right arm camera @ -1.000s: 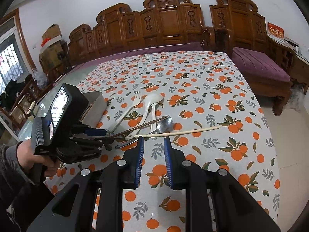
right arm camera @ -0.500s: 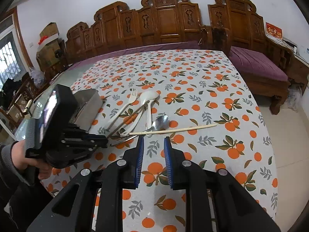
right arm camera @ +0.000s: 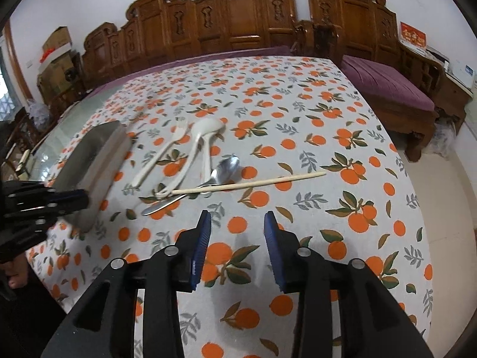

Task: Organize utensils
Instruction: 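Grasp another wooden chopstick with the right gripper while the left gripper lifts its chopstick, then carry the chopstick into the tray and open the left gripper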

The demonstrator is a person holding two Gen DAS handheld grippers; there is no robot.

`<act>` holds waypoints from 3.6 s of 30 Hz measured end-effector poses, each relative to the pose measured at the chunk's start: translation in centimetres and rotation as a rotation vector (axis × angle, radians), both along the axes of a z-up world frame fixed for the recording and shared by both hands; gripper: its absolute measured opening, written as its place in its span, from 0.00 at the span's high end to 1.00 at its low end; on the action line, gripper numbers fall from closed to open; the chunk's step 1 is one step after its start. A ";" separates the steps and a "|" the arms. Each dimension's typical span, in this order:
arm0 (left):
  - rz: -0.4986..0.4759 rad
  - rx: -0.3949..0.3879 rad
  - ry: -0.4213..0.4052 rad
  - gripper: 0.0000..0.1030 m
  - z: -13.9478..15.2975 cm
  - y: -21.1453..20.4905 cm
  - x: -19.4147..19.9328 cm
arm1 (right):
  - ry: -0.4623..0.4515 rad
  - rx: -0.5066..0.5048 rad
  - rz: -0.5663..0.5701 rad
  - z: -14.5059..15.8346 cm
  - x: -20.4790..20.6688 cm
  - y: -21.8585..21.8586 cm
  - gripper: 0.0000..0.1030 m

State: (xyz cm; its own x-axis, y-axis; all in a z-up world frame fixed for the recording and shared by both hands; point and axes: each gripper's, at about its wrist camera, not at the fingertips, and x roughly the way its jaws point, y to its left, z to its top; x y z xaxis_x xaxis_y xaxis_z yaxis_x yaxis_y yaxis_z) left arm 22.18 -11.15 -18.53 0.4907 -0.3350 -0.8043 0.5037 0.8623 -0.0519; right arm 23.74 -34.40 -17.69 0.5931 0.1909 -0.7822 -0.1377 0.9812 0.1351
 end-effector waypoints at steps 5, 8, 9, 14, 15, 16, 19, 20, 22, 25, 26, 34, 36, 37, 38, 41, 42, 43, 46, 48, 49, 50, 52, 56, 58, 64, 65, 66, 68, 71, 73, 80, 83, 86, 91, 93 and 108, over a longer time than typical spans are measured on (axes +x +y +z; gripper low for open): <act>-0.004 -0.057 -0.018 0.96 1.0 0.9 -0.2 | 0.037 0.019 -0.073 -1.2 2.1 -0.1 0.62; -0.003 -0.078 -0.030 0.96 1.6 1.2 -0.4 | 0.065 0.023 -0.129 -2.0 4.1 -0.2 0.62; -0.002 -0.084 -0.034 0.96 1.8 1.4 -0.5 | 0.073 0.028 -0.144 -2.3 4.6 -0.4 0.62; 0.005 -0.099 -0.049 0.96 2.2 1.9 -0.6 | 0.110 0.009 -0.221 -3.6 7.1 -0.5 0.62; 0.006 -0.098 -0.053 0.96 2.2 2.0 -0.6 | 0.119 0.011 -0.243 -3.8 7.5 -0.6 0.62; 0.008 -0.097 -0.057 0.96 2.3 2.0 -0.6 | 0.129 0.015 -0.263 -4.1 7.9 -0.8 0.62; 0.015 -0.106 -0.057 0.96 2.4 2.4 -0.5 | 0.149 0.008 -0.304 -4.7 8.9 -0.9 0.62; 0.017 -0.108 -0.057 0.96 2.4 2.5 -0.4 | 0.157 -0.001 -0.313 -5.0 9.3 -0.8 0.62; 0.021 -0.110 -0.058 0.96 2.4 2.7 -0.4 | 0.160 -0.024 -0.320 -5.2 9.7 -0.7 0.62; 0.029 -0.114 -0.059 0.96 2.5 3.2 -0.3 | 0.172 -0.060 -0.315 -5.2 10.1 -0.4 0.62; 0.032 -0.115 -0.060 0.96 2.6 3.3 -0.3 | 0.176 -0.076 -0.304 -5.1 10.0 -0.2 0.62; 0.039 -0.130 -0.072 0.96 3.1 3.7 -0.4 | 0.231 -0.130 -0.234 -4.8 9.0 -0.5 0.68; 0.037 -0.130 -0.074 0.96 3.2 3.7 -0.5 | 0.245 -0.129 -0.228 -4.8 8.7 -0.7 0.69; 0.036 -0.131 -0.074 0.96 3.3 3.6 -0.4 | 0.252 -0.128 -0.234 -4.8 8.6 -0.9 0.69; 0.035 -0.131 -0.074 0.96 3.3 3.6 -0.5 | 0.261 -0.124 -0.246 -4.9 8.5 -1.2 0.69; 0.032 -0.130 -0.074 0.96 3.3 3.5 -0.5 | 0.262 -0.097 -0.270 -5.0 8.3 -1.7 0.72; 0.030 -0.130 -0.075 0.96 3.3 3.4 -0.6 | 0.261 -0.099 -0.271 -5.0 8.3 -1.7 0.73; 0.029 -0.130 -0.076 0.96 3.4 3.4 -0.7 | 0.258 -0.101 -0.276 -5.0 8.2 -1.7 0.74; 0.029 -0.133 -0.078 0.96 3.4 3.6 -0.7 | 0.249 -0.100 -0.296 -4.9 8.2 -2.0 0.81; 0.032 -0.135 -0.079 0.96 3.5 3.7 -0.6 | 0.242 -0.097 -0.304 -4.9 8.1 -2.3 0.85; 0.033 -0.136 -0.080 0.96 3.5 3.8 -0.6 | 0.240 -0.100 -0.306 -5.0 8.1 -2.5 0.86; 0.034 -0.137 -0.081 0.96 3.6 3.8 -0.6 | 0.238 -0.101 -0.307 -5.0 8.1 -2.6 0.87; 0.037 -0.137 -0.083 0.96 3.7 3.9 -0.6 | 0.236 -0.104 -0.305 -5.0 8.2 -2.8 0.88; 0.046 -0.138 -0.088 0.96 3.8 4.2 -0.6 | 0.233 -0.088 -0.318 -5.0 8.2 -3.4 0.93; 0.053 -0.136 -0.091 0.96 3.9 4.4 -0.6 | 0.230 -0.084 -0.317 -4.9 8.3 -3.6 0.94; 0.093 -0.123 -0.102 0.96 4.0 5.8 -0.8 | 0.200 -0.060 -0.291 -3.9 7.9 -3.3 0.95; 0.100 -0.123 -0.102 0.96 4.0 6.0 -0.7 | 0.190 -0.055 -0.284 -3.5 7.8 -3.1 0.95; 0.109 -0.124 -0.103 0.96 4.1 6.3 -0.6 | 0.177 -0.054 -0.274 -3.0 7.7 -2.9 0.95; 0.127 -0.126 -0.106 0.96 4.3 7.0 -0.6 | 0.151 -0.045 -0.244 -1.8 7.4 -2.1 0.94; 0.152 -0.129 -0.106 0.96 4.5 8.0 -0.3 | 0.114 -0.033 -0.199 -0.2 7.0 -0.7 0.94; 0.163 -0.126 -0.099 0.96 4.4 8.5 0.0 | 0.093 -0.030 -0.170 0.8 6.9 0.3 0.94; 0.196 -0.098 -0.061 0.96 3.2 10.3 0.8 | 0.028 0.007 -0.055 3.9 6.1 4.7 0.94; 0.210 -0.090 -0.034 0.96 2.4 10.9 1.4 | 0.010 0.036 -0.007 4.8 6.0 6.9 0.94; 0.224 -0.087 -0.002 0.96 1.4 11.5 2.3 | -0.004 0.060 0.030 5.6 6.0 8.8 0.94; 0.240 -0.063 0.049 0.96 -0.5 12.1 3.3 | -0.022 0.086 0.080 6.5 6.3 11.4 0.94; 0.238 -0.051 0.070 0.96 -1.2 12.1 3.6 | -0.028 0.091 0.099 6.7 6.5 12.4 0.94; 0.238 -0.001 0.093 0.95 -1.7 12.4 3.8 | -0.024 0.100 0.169 6.7 7.3 16.9 0.94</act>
State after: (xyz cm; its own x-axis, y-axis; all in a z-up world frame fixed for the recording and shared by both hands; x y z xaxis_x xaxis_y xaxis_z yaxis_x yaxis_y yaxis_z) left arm 25.96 1.26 -20.27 0.4796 -0.2198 -0.8495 0.2793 0.9560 -0.0897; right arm 31.05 -17.53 -11.02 0.5646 0.3653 -0.7401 -0.3036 0.9258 0.2254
